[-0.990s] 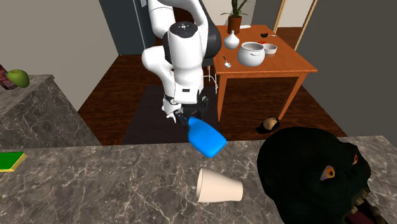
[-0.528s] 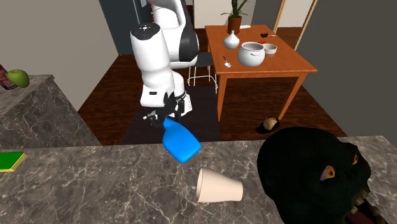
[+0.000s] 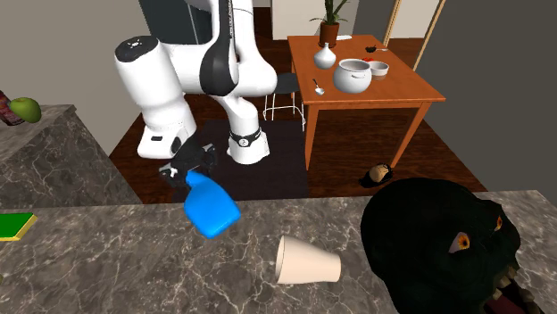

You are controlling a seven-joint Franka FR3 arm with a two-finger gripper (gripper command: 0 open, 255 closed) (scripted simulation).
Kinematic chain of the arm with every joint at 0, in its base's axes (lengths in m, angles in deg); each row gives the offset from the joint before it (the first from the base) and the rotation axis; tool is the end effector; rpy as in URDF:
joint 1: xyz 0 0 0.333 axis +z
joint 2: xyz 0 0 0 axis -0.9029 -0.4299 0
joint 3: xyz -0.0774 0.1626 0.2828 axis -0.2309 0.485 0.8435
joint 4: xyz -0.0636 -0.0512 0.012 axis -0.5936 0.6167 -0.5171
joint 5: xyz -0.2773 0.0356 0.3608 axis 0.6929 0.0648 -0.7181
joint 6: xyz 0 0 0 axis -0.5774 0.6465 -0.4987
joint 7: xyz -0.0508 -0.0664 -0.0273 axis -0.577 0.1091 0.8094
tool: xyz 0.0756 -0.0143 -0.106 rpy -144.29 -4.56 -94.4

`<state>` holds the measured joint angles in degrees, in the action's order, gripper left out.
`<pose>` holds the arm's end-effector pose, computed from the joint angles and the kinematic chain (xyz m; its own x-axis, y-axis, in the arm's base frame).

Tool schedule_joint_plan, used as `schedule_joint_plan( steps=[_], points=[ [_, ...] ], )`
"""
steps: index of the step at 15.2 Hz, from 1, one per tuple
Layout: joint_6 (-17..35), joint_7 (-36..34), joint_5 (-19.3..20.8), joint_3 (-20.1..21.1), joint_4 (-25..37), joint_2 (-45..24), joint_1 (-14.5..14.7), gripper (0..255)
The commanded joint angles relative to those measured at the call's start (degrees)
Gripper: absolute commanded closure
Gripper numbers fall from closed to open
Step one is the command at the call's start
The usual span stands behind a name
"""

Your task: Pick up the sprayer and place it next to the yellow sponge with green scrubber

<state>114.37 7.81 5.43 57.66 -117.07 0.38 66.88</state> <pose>0.3759 -0.0825 0.3172 0.7611 0.6476 0.0360 0.6486 -0.7603 -0.0356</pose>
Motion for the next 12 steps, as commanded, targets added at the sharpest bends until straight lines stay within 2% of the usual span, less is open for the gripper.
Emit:
schedule_joint_plan(
  steps=[1,7,12],
  points=[
    [0.37,3.28,0.93,-2.64,2.43,-2.76,-1.15,255],
    [1.1,12.81,1.32,-10.06,10.18,-11.01,-2.89,255],
    [1.11,21.51,-1.43,-15.94,18.13,-19.15,-3.03,255]
  ],
)
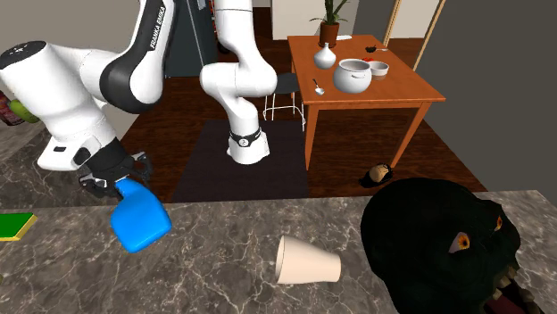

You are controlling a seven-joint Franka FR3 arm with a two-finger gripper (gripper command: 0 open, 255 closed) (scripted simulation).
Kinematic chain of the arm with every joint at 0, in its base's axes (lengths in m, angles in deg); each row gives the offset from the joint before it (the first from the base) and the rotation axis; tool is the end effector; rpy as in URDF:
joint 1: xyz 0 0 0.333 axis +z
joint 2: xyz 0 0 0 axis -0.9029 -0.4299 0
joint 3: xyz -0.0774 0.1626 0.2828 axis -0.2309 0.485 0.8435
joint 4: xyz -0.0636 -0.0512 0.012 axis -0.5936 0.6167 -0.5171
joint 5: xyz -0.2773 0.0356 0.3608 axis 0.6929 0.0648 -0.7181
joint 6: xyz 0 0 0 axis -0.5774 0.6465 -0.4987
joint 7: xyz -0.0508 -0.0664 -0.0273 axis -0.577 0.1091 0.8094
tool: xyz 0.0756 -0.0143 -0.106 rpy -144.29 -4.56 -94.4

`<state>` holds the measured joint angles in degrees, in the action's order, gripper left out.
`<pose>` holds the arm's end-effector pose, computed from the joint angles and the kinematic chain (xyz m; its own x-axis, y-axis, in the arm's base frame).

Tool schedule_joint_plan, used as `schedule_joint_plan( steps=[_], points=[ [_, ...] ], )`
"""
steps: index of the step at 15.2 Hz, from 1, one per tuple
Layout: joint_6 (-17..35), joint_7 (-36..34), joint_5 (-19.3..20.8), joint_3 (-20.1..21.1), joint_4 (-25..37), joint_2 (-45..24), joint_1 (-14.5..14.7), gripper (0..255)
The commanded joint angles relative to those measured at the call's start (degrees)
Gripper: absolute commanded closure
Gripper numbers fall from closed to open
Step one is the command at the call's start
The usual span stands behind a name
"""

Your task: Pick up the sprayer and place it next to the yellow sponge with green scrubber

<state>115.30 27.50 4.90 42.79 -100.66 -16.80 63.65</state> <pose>0.4108 -0.2557 0.3195 0.7625 0.6461 0.0351 0.6470 -0.7616 -0.0360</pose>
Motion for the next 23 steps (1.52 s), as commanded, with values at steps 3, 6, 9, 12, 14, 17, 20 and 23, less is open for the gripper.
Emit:
schedule_joint_plan(
  steps=[3,6,9,12,14,17,20,23],
  points=[
    [-0.28,7.58,-4.08,-4.29,7.12,-7.51,0.2,255],
    [-1.26,13.72,-8.41,-6.9,13.05,-13.66,-0.32,255],
    [-2.93,19.91,-13.47,-8.48,19.58,-20.32,-1.97,255],
    [-5.34,25.53,-18.48,-8.83,26.76,-27.16,-5.01,255],
    [-7.31,28.74,-21.5,-8.6,31.93,-31.7,-7.59,255],
    [-6.48,29.78,-22.73,-8.05,32.38,-33.4,-8.54,255],
    [-4.66,30.59,-23.91,-7.51,31.55,-34.73,-8.96,255],
    [-2.89,31.44,-25.15,-6.91,30.85,-36.14,-9.43,255]
  ],
)
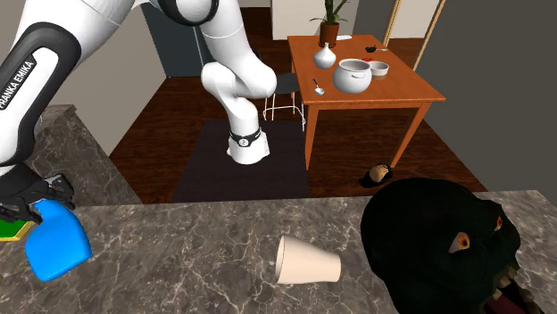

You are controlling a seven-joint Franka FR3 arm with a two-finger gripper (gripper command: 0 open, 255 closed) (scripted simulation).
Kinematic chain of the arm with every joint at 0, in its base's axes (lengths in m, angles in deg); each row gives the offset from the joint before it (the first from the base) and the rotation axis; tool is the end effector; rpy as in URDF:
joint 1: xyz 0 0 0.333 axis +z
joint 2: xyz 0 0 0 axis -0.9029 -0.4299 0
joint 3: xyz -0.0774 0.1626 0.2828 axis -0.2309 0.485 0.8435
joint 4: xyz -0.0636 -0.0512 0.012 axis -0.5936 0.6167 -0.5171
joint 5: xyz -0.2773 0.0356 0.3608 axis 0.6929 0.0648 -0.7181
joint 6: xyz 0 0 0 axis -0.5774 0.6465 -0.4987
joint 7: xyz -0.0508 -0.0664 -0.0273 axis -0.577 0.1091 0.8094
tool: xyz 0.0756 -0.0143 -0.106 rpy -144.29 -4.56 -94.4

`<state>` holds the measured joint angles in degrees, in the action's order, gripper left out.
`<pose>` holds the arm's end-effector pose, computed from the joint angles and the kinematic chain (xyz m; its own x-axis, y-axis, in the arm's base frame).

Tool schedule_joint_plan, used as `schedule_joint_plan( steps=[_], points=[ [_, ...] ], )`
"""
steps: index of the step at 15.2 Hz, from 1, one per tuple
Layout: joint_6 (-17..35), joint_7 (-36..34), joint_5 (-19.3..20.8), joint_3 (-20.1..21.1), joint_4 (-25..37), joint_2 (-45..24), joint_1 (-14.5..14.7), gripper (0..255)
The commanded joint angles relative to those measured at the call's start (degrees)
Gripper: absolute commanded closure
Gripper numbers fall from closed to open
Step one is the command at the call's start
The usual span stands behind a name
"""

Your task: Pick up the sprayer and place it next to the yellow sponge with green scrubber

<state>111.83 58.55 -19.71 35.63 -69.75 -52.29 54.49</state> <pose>0.4523 -0.4750 0.2842 0.7604 0.6485 0.0346 0.6494 -0.7596 -0.0353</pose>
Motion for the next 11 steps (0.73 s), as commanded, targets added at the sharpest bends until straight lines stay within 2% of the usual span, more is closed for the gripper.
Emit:
schedule_joint_plan(
  steps=[1,11],
  points=[
    [1.17,0.68,-0.97,0.47,-0.27,-1.13,-0.43,255],
    [5.64,3.09,-4.57,2.54,-1.46,-5.27,-2.0,255]
  ],
)
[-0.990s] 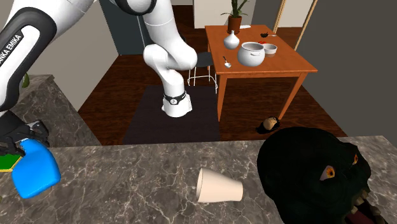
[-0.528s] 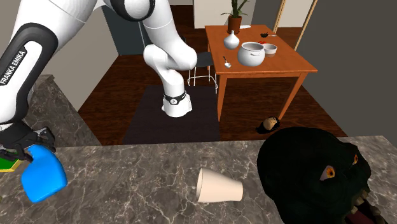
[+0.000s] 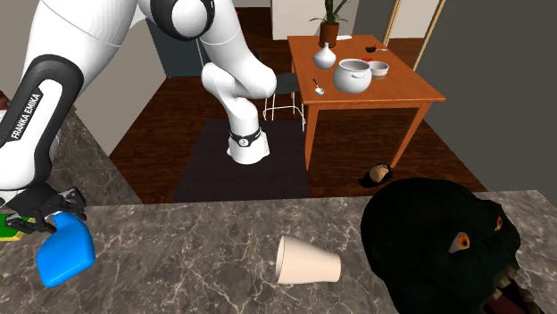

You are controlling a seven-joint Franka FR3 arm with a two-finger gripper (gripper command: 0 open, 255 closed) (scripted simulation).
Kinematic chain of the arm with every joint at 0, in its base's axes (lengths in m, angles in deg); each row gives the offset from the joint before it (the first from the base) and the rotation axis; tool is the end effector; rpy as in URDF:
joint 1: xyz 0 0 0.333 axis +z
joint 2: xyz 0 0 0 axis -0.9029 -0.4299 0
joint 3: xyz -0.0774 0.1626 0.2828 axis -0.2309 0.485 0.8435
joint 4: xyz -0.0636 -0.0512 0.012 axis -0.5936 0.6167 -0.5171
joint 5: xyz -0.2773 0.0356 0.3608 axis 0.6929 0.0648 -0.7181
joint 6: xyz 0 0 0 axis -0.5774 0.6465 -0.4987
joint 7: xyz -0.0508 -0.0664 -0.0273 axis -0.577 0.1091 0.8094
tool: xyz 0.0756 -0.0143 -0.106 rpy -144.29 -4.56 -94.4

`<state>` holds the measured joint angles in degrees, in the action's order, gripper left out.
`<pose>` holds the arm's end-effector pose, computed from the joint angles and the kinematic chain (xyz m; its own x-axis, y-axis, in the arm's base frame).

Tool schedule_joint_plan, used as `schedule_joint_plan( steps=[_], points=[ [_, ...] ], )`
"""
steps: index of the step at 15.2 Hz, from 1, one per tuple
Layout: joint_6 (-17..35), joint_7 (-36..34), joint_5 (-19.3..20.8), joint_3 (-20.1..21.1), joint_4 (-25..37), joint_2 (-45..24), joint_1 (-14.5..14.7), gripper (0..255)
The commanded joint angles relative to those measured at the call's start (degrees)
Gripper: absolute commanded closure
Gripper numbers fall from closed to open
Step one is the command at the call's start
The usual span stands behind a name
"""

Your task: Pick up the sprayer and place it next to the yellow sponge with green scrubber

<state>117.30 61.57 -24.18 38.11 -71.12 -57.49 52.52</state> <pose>0.4501 -0.4744 0.2264 0.7605 0.6484 0.0347 0.6494 -0.7597 -0.0353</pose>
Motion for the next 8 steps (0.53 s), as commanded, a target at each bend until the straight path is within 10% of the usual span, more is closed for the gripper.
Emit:
schedule_joint_plan(
  steps=[1,5,6,8],
  points=[
    [0.17,0.08,-0.1,0.05,-0.08,-0.08,-0.03,255],
    [0.17,0.08,-0.1,0.05,-0.08,-0.08,-0.03,255],
    [0.17,0.08,-0.1,0.06,-0.08,-0.08,-0.03,0],
    [0.17,0.08,-0.1,0.05,-0.08,-0.07,-0.03,0]
  ],
)
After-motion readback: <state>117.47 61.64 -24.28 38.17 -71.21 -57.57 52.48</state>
